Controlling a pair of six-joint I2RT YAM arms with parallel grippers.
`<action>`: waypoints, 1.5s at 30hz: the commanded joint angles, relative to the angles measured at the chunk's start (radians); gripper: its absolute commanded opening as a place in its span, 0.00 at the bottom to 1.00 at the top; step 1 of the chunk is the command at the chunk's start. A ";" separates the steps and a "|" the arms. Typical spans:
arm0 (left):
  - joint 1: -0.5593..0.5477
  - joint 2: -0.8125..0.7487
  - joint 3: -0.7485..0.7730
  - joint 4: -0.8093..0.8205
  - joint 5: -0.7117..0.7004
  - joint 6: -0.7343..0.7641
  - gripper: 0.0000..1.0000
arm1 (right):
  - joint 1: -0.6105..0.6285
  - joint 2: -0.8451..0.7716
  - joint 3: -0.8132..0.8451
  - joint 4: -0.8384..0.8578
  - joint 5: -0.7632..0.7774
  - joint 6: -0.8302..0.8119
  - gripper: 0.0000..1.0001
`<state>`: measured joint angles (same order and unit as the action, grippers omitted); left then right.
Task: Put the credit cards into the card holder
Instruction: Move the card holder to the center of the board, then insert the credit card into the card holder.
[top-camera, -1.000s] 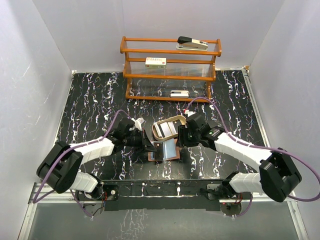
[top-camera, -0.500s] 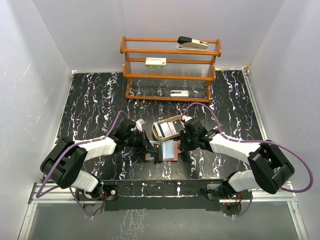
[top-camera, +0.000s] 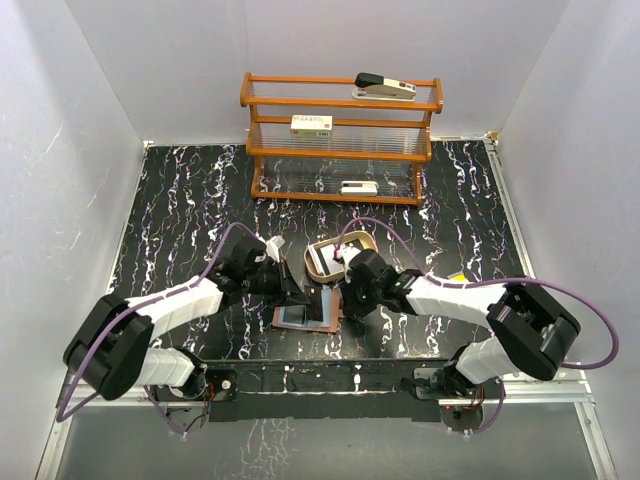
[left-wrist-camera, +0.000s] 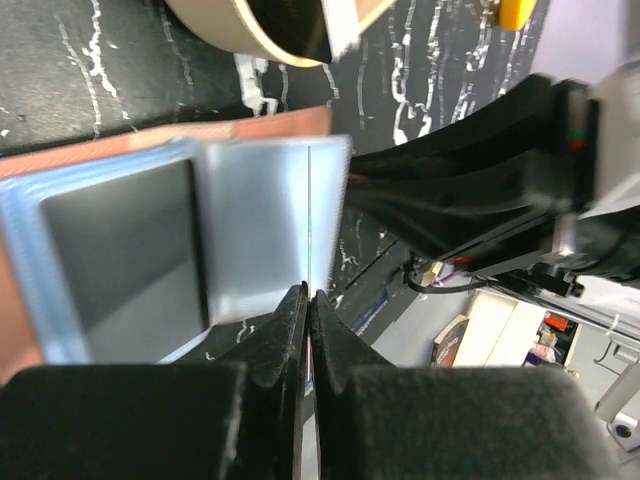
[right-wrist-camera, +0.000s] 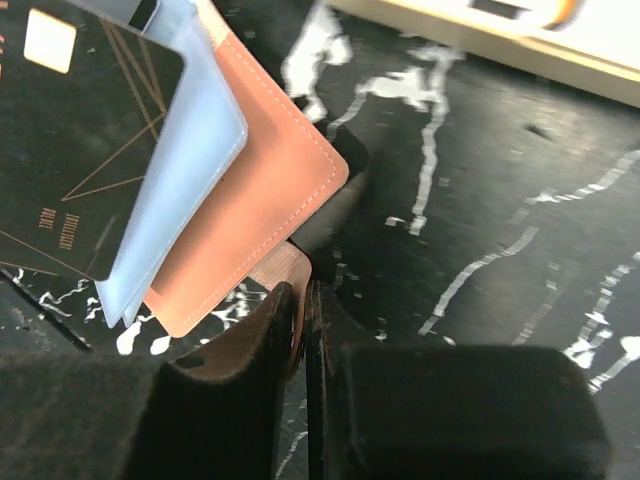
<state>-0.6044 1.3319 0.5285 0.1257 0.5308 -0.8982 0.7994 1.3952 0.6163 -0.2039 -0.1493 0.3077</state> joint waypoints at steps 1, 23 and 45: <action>-0.001 -0.097 0.002 -0.090 0.009 0.009 0.00 | 0.055 0.039 0.029 0.005 0.008 -0.027 0.09; 0.005 -0.081 0.052 -0.286 -0.056 0.086 0.00 | 0.057 -0.045 0.189 -0.142 0.083 0.205 0.41; 0.100 -0.081 0.003 -0.195 0.111 0.084 0.00 | 0.125 0.116 0.225 -0.111 0.173 0.257 0.25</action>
<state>-0.5213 1.2549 0.5495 -0.1127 0.5407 -0.8089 0.9211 1.5066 0.8246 -0.3378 -0.0292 0.5743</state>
